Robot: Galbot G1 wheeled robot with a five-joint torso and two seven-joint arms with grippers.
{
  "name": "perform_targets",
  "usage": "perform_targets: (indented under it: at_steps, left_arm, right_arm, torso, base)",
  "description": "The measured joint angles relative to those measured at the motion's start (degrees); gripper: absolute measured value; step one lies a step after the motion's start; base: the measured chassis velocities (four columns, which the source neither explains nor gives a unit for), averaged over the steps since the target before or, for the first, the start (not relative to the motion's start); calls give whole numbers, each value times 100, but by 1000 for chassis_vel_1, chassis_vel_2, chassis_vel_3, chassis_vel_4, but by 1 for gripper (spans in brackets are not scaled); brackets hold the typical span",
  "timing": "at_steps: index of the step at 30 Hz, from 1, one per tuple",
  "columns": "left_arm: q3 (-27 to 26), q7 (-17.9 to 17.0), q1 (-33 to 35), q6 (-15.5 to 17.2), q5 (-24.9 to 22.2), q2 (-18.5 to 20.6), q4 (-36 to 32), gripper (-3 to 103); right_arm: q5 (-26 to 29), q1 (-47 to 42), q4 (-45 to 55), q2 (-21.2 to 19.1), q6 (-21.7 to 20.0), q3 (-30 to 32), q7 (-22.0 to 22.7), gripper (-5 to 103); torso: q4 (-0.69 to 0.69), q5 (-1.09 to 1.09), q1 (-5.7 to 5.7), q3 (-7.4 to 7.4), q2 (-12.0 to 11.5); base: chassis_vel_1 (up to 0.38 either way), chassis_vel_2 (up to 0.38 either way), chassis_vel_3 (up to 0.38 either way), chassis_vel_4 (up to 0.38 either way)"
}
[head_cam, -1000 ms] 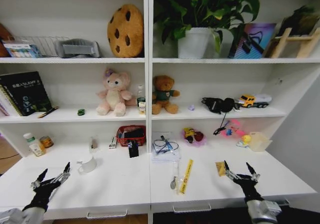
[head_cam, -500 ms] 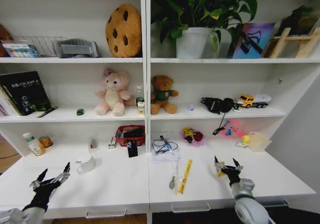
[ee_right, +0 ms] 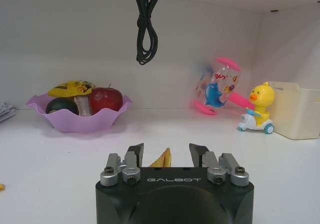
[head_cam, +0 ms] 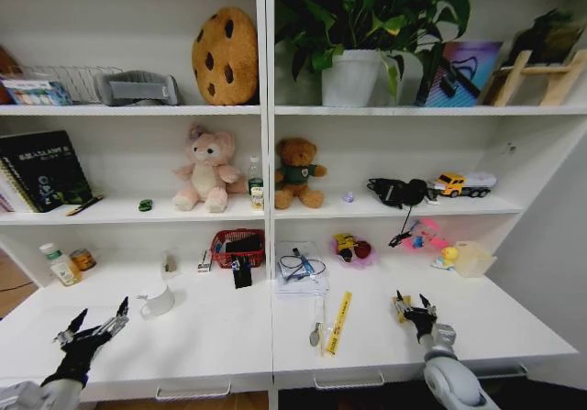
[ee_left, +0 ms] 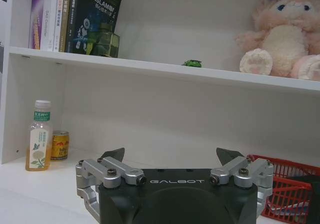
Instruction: Organize the objects on the table.
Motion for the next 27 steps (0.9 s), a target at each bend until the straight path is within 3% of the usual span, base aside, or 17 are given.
perform_targets:
  at_steps: [2,3,5,7,10,13,14,22,27]
  left_arm:
    - [0,0,0,0,0,0,0,100]
    - [0,0,0,0,0,0,0,100]
    - [0,0,0,0,0,0,0,100]
    - [0,0,0,0,0,0,0,100]
    - [0,0,0,0,0,0,0,100]
    - [0,0,0,0,0,0,0,100]
    - [0,0,0,0,0,0,0,100]
    - [0,0,0,0,0,0,0,100]
    - [0,0,0,0,0,0,0,100]
  right_arm:
    - [-2,13,-1,0,0,-19,0,48]
    - [-2,13,-1,0,0,-19,0,48]
    - [3,30,-24,10,0,-40,0,32]
    - [7,37,-37,16,0,-45,0,32]
    - [5,48,-58,29,0,-64,0,15]
    - [-5,46,-56,37,-8,-74,0,10]
    - [-10,41,-36,41,-18,-75,0,2]
    - [-165,79,289,40,-15,-50,-45,0]
    - [-142,648,523,-124,-130,-255,-87,0]
  torso:
    - [0,0,0,0,0]
    - [0,0,0,0,0]
    - [0,0,0,0,0]
    - [0,0,0,0,0]
    - [0,0,0,0,0]
    - [0,0,0,0,0]
    - [0,0,0,0,0]
    - [-1,1,0,0,0]
    - [-2,2,0,0,0]
  base:
    - [0,0,0,0]
    - [0,0,0,0]
    - [0,0,0,0]
    - [0,0,0,0]
    - [0,0,0,0]
    - [0,0,0,0]
    - [0,0,0,0]
    - [0,0,0,0]
    - [0,0,0,0]
